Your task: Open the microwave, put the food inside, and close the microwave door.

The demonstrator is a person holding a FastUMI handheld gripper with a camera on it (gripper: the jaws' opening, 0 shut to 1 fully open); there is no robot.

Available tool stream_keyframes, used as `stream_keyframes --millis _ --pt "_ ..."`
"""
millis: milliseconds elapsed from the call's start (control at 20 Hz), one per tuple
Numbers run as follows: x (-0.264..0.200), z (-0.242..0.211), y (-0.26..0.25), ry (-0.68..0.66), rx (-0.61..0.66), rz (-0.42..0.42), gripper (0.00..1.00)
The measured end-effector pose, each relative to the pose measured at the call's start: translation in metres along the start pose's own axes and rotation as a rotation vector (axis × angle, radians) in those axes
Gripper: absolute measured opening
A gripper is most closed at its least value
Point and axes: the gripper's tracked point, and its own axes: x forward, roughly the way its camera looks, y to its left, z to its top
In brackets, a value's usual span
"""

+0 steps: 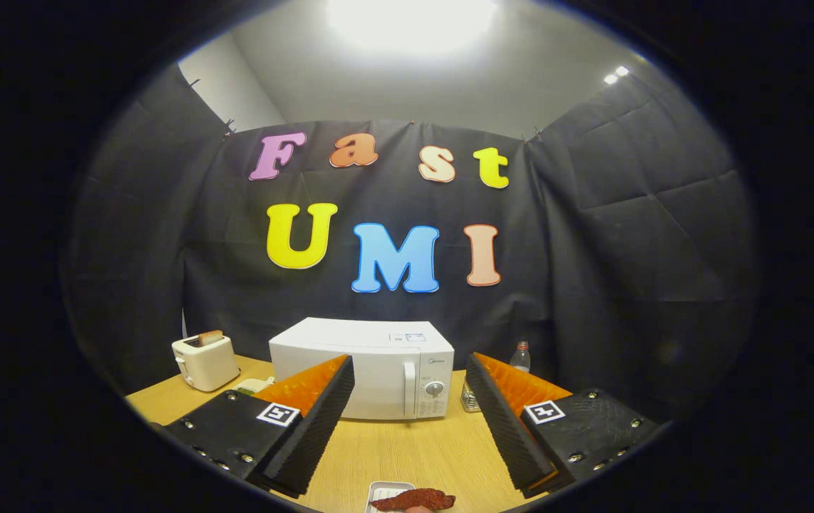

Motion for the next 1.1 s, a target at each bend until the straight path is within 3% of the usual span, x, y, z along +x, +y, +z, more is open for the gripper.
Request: stream_keyframes --millis 450,1100 --pt "0.019 -0.010 -0.008 0.011 -0.016 0.012 0.99" --pt "0.159 -0.073 -0.023 0.133 0.016 0.067 0.99"
